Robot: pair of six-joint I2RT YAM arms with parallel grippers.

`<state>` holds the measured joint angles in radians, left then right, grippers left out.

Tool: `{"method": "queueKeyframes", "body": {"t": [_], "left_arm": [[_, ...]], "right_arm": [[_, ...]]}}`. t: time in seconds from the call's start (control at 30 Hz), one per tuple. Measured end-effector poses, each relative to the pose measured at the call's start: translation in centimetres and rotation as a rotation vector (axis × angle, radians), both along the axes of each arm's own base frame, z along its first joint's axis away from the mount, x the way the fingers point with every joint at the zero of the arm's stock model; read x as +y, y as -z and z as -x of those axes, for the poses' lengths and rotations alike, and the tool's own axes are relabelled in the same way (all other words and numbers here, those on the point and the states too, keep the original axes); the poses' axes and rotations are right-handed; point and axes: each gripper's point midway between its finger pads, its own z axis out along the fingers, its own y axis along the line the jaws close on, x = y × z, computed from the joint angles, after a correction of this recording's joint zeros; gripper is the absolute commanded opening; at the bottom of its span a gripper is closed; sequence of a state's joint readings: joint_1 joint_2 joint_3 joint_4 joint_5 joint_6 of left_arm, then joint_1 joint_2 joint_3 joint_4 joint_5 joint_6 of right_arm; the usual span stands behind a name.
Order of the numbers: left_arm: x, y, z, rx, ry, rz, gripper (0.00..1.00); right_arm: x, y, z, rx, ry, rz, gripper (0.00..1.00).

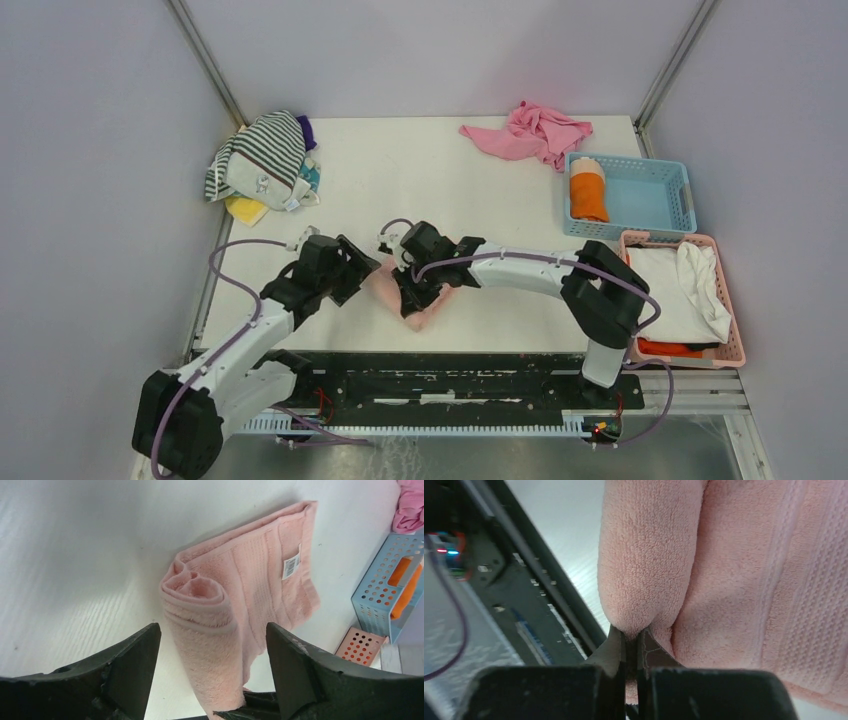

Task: Roll the towels
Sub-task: Roll the towel at the center of the board.

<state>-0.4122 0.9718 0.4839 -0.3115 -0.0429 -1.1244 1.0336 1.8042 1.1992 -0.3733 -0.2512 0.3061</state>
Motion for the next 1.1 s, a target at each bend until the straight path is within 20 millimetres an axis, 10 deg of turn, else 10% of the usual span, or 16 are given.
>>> {"method": "queueKeyframes", "body": {"t": [0.27, 0.77, 1.1], "left_arm": [[1.0, -1.5, 1.3, -0.039, 0.001, -0.007, 0.86], [0.4, 3.9, 3.3, 0.089, 0.054, 0.002, 0.82], [1.9, 5.1, 2.5, 0.069, -0.016, 0.130, 0.52]], "right_arm": [[1.4, -0.5, 0.2, 0.365, 0.056, -0.224, 0.02], [3.1, 1.5, 0.0, 0.690, 0.070, -0.412, 0.03], [3.9, 2.0, -0.3, 0.724, 0.052, -0.413, 0.10]]}}
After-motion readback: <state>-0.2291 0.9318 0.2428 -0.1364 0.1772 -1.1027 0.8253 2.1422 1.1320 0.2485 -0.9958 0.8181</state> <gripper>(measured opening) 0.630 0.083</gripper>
